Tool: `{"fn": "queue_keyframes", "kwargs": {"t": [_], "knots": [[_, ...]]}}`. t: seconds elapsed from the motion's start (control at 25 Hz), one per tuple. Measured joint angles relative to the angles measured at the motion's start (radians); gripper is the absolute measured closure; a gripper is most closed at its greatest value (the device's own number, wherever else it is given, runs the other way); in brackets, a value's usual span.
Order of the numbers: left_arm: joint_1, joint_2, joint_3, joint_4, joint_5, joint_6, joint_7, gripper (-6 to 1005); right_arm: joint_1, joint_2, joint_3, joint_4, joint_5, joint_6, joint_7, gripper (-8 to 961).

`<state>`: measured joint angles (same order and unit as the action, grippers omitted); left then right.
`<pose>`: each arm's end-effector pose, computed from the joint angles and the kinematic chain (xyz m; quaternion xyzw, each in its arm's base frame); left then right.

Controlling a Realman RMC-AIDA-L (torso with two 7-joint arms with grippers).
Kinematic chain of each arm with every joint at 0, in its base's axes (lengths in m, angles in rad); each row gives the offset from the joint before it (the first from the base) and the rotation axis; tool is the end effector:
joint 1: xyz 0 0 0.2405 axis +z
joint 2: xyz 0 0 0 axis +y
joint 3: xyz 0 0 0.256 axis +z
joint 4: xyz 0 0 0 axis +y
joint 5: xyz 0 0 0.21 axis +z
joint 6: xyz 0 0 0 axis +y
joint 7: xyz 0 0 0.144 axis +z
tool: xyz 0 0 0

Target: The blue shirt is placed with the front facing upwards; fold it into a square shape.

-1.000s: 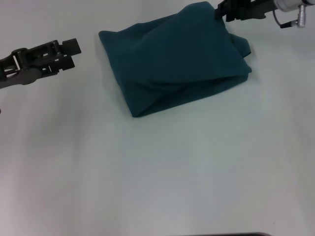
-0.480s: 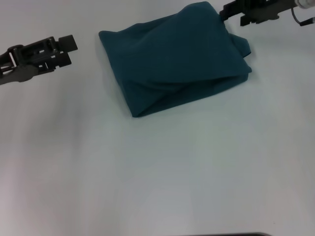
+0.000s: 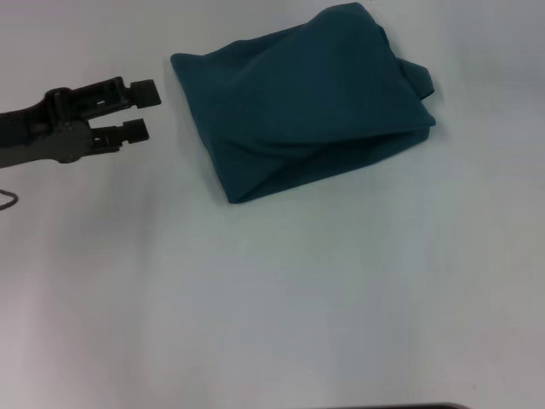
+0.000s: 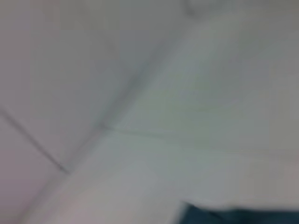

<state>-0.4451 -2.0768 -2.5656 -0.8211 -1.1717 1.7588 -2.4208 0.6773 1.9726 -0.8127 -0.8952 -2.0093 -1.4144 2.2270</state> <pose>-0.2670 0.3067 0.0452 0.7184 0.6180 0.3190 0.0135 0.2024 0.4102 0.0699 -0.8653 0.4214 0.2190 0.1601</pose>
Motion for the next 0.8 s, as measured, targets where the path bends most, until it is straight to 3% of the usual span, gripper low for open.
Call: {"fn": "queue_keyframes", "kwargs": {"t": [0.16,0.32,0.48,0.64,0.8], "knots": [[-0.020,-0.009,0.040,0.005,0.008,-0.032,-0.046,62,-0.111,0.013,0.038,-0.003,0.176,-0.113,-0.203,46],[-0.038,-0.015,0.099,0.013,0.009,-0.109,-0.112,62,-0.211,0.019,0.045,-0.004,0.193,-0.232,-0.335,48],[-0.059,-0.036,0.116,0.050,0.009,-0.201,-0.150,63,-0.299,0.044,0.115,-0.003,0.198,-0.291,-0.433,50],[-0.081,-0.040,0.159,0.108,0.010,-0.266,-0.174,63,-0.357,0.062,0.214,0.008,0.193,-0.286,-0.458,51],[-0.088,-0.042,0.218,0.119,0.010,-0.336,-0.219,62,-0.375,0.059,0.287,0.027,0.191,-0.280,-0.465,51]]}}
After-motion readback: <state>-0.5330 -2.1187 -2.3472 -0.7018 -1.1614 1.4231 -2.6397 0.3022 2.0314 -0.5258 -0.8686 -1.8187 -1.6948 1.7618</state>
